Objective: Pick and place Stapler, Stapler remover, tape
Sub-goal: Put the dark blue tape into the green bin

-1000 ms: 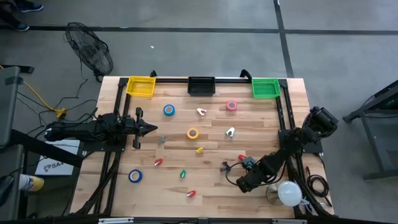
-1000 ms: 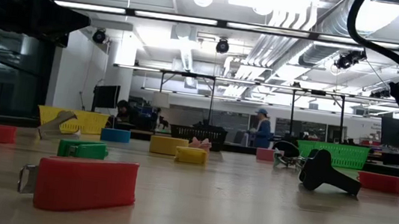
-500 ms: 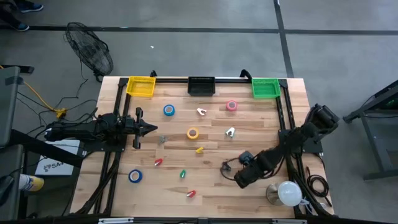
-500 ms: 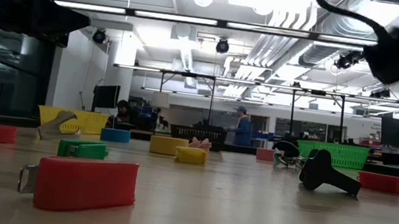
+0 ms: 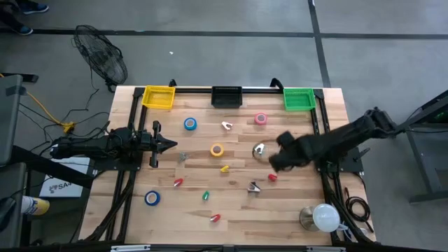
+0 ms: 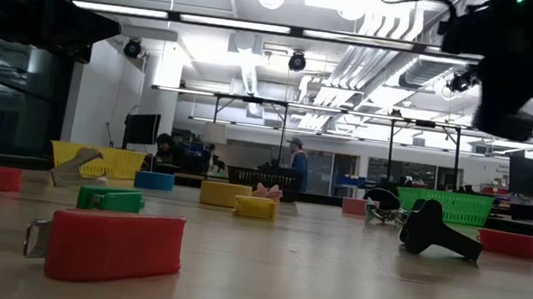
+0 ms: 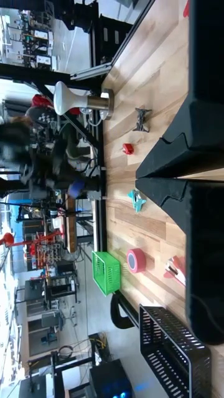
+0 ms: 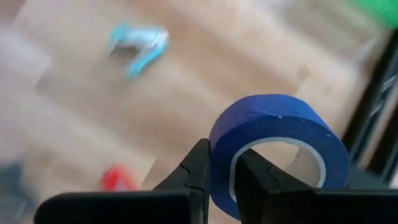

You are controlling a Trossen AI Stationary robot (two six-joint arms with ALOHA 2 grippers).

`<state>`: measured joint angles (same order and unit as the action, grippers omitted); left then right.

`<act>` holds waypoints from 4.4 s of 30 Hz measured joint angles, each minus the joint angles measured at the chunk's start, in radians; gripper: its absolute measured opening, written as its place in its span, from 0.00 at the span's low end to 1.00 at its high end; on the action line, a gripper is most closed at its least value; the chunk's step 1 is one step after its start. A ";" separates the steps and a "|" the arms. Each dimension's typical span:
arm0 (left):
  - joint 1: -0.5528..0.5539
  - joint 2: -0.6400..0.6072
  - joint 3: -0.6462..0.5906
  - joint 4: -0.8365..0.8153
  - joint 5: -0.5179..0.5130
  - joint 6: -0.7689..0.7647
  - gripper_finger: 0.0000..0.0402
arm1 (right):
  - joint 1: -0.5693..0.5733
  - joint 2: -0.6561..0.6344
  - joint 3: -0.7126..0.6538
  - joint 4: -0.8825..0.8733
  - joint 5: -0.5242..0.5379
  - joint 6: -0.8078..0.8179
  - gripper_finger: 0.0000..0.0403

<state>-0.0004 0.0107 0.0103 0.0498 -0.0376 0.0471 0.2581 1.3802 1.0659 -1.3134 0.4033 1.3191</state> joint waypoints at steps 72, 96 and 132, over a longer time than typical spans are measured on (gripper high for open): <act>0.000 0.000 0.000 0.000 0.000 0.000 0.00 | -0.970 -0.045 -0.711 1.652 0.376 -0.510 0.09; 0.000 0.000 0.000 0.000 0.000 0.000 0.00 | -0.972 -0.045 -0.722 1.684 0.322 -0.515 0.22; 0.000 0.000 0.000 0.000 0.000 0.000 0.00 | -0.986 -0.045 -0.721 1.684 0.235 -0.560 0.43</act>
<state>-0.0004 0.0105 0.0101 0.0500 -0.0373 0.0470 -0.7279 1.3357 0.3447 0.3710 0.6380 0.7586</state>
